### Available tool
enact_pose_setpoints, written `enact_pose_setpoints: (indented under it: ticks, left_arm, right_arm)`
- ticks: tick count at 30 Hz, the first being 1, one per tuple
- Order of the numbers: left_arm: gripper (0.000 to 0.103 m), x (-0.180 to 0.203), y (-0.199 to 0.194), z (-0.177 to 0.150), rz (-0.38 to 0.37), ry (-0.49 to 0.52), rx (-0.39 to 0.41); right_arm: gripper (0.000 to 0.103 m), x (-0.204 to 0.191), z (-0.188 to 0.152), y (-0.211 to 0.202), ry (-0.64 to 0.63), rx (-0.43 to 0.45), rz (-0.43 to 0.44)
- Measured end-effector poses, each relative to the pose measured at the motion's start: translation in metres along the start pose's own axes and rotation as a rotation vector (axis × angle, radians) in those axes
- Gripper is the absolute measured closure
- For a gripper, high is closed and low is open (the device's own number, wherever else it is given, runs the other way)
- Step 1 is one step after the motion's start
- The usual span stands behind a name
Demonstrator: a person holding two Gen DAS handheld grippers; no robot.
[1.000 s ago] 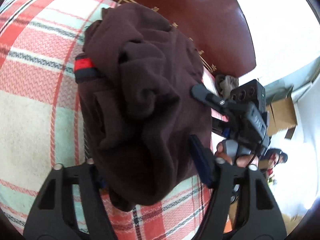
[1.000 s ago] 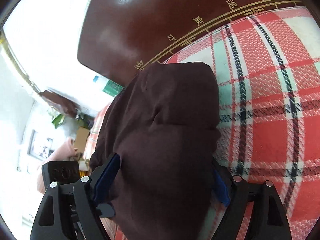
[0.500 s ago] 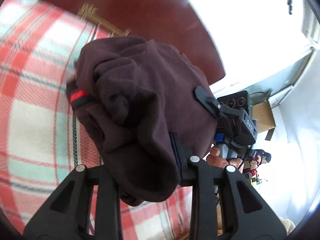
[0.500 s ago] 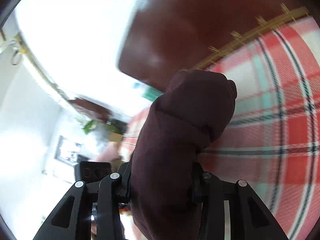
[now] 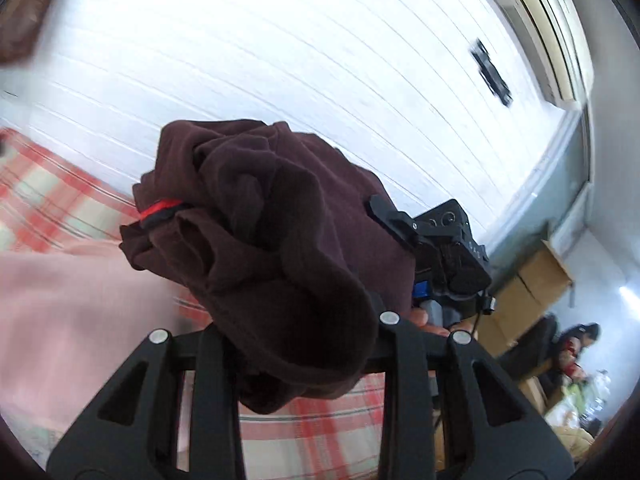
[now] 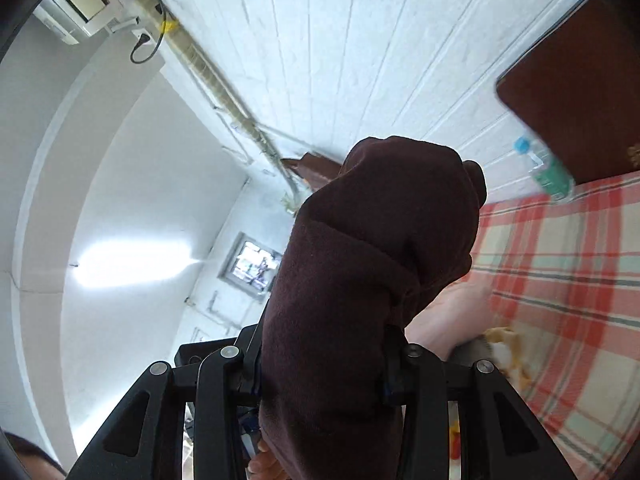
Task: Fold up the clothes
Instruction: 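Grasp the folded sweatshirt with both grippers and lift it off the bed, then carry the sweatshirt with both grippers onto the pink sweater stack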
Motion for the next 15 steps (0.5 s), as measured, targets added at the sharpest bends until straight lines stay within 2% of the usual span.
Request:
enact_pose_setpoints:
  ticks: [3, 5, 8, 10, 12, 15]
  left_arm:
    - [0.071, -0.043, -0.043, 0.015, 0.092, -0.044, 0.044]
    - [0.071, -0.085, -0.054, 0.011, 0.146, -0.107, 0.062]
    - [0.071, -0.148, -0.043, -0.016, 0.215, -0.22, 0.037]
    - [0.067, -0.183, -0.031, -0.037, 0.208, -0.305, 0.003]
    - [0.066, -0.198, -0.024, -0.048, 0.178, -0.327, 0.006]
    - [0.066, -0.204, -0.026, -0.046, 0.144, -0.324, 0.023]
  right_arm:
    - [0.063, -0.004, -0.011, 0.07, 0.05, -0.059, 0.033]
    - [0.062, 0.007, -0.027, 0.109, 0.097, -0.117, 0.024]
    - [0.062, 0.043, -0.069, 0.156, 0.132, -0.247, -0.094]
    - [0.061, 0.069, -0.095, 0.175, 0.147, -0.315, -0.164]
    - [0.062, 0.076, -0.11, 0.177, 0.129, -0.32, -0.179]
    - [0.06, 0.068, -0.109, 0.178, 0.051, -0.318, -0.213]
Point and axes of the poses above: each gripper's, at about its wrist camera, not at the fingertips, and y roughly the way its jaws point, x to its right, z to its top, the point moved 3 cm from there along y, roughly the way its jaws point, and after that the axes turned 4 degrees about -y, right-handed, at the moved point
